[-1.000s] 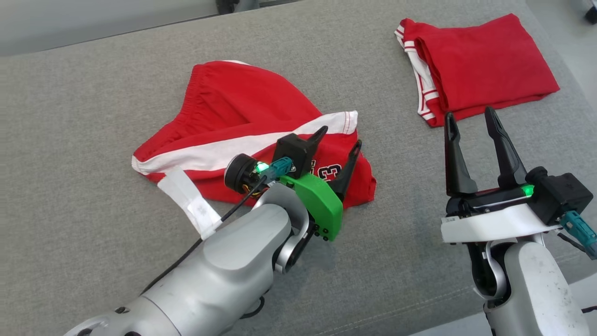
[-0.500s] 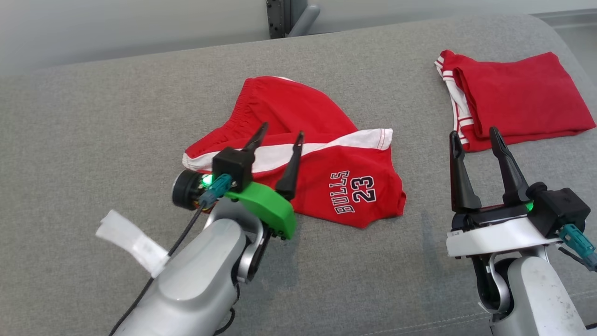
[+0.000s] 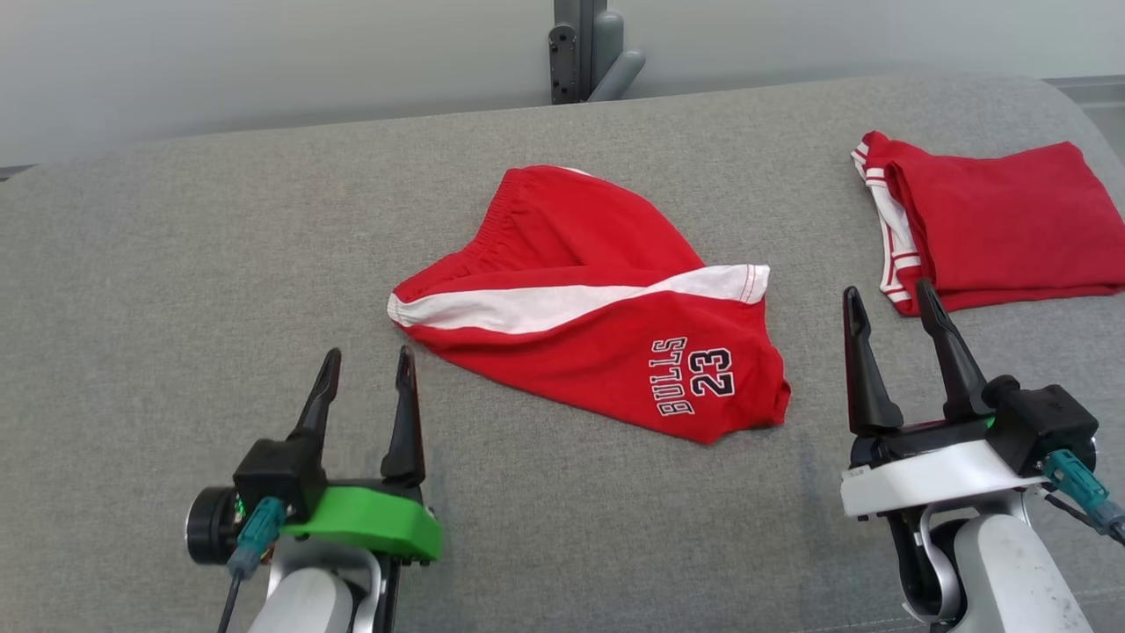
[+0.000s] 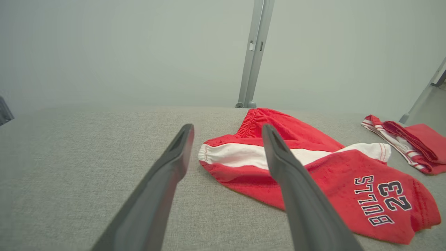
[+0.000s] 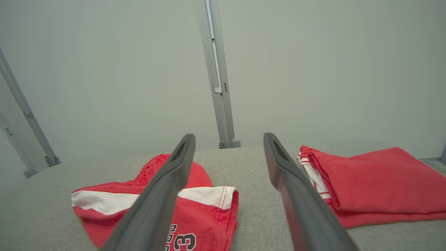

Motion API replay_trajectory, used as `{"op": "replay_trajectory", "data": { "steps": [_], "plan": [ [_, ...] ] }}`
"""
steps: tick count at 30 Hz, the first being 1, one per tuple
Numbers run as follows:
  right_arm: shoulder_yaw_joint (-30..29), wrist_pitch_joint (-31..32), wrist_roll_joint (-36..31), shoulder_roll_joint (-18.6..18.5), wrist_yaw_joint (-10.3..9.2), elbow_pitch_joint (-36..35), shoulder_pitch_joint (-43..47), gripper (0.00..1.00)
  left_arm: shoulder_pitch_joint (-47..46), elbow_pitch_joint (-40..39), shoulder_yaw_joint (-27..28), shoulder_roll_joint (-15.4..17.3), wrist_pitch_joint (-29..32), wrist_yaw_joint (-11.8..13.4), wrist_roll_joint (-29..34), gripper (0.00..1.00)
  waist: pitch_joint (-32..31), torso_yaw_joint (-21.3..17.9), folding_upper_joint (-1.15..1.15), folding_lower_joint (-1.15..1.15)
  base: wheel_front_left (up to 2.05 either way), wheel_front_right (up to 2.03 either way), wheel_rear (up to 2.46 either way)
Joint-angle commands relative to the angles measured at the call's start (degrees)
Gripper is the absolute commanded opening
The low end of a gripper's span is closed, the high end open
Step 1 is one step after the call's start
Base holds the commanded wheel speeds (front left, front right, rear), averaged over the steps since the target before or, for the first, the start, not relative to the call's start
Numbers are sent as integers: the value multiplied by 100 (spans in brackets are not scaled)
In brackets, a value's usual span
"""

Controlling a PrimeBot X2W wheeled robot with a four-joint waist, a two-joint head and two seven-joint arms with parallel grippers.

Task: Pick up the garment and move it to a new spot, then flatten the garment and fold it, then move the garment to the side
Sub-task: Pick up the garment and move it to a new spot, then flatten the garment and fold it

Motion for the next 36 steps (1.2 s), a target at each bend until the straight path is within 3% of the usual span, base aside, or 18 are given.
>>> {"op": "replay_trajectory", "data": {
  "steps": [1,17,36],
  "plan": [
    [-1,-13,3,-5,-4,22,99,100,247,-124,169,-57,0,-39,96,100,-58,60,38,0,0,0,0],
    [33,-13,175,-5,-4,86,487,100,1556,-635,1440,-537,0,-459,808,100,-285,220,38,0,0,0,0],
    [90,-13,113,-5,-4,203,396,100,1453,-525,1786,-665,0,-720,946,100,-267,244,38,0,0,0,0]
  ]
}}
